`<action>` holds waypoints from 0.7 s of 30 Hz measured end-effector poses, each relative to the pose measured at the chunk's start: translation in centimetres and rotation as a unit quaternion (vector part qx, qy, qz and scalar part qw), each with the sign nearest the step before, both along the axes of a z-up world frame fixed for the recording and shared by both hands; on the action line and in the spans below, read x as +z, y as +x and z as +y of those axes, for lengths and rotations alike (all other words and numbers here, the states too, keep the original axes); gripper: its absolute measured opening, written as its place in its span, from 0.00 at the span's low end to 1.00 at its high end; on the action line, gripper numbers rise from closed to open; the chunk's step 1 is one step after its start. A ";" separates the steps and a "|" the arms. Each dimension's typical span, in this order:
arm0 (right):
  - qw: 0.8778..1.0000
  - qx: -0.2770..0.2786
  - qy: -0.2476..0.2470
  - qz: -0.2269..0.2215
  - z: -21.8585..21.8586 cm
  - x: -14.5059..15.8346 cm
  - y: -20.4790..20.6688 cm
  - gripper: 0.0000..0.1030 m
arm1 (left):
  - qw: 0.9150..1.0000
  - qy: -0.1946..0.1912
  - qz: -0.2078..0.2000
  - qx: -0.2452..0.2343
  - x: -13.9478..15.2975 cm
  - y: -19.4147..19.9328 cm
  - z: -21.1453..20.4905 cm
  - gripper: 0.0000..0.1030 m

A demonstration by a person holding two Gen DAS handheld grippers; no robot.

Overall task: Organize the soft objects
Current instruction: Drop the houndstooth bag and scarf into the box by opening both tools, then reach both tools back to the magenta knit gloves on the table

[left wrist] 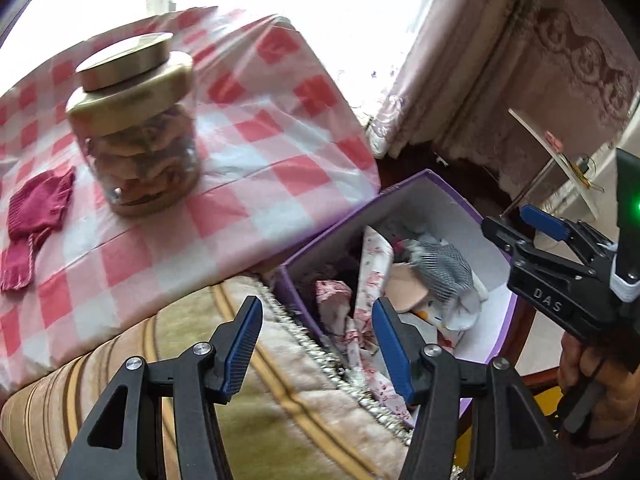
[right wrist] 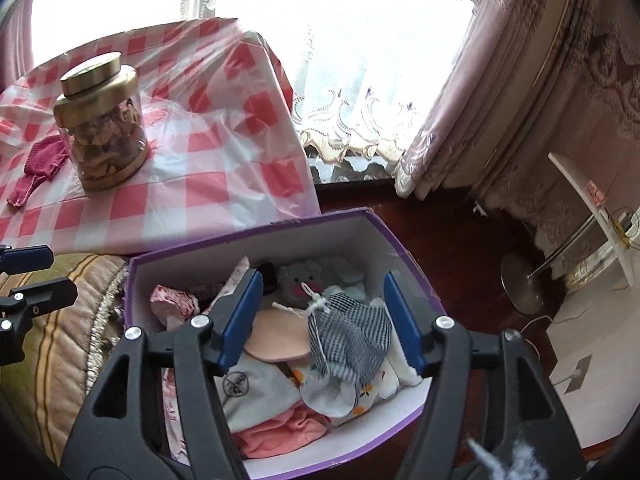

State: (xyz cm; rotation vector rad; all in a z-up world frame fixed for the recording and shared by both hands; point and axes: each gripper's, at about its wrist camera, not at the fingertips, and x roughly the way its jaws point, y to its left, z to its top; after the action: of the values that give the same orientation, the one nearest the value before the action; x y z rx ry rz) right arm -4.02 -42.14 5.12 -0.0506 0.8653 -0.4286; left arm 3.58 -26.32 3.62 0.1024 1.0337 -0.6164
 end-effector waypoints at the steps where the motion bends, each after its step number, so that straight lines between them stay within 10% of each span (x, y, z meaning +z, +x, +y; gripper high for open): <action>1: 1.000 0.003 -0.003 -0.001 0.3 0.2 0.1 0.65 | 1.000 -0.001 0.000 0.004 0.0 0.1 0.3 0.56; 21: 0.997 0.063 -0.037 -0.034 7.0 5.6 3.0 0.65 | 0.996 -0.043 -0.031 0.078 2.7 1.6 7.7 0.57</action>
State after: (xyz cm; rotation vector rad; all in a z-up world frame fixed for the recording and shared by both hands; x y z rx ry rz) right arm -0.99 -35.13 10.68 -0.1574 0.7735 -0.3432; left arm 5.18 -18.62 6.29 -0.0333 0.9443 -0.5118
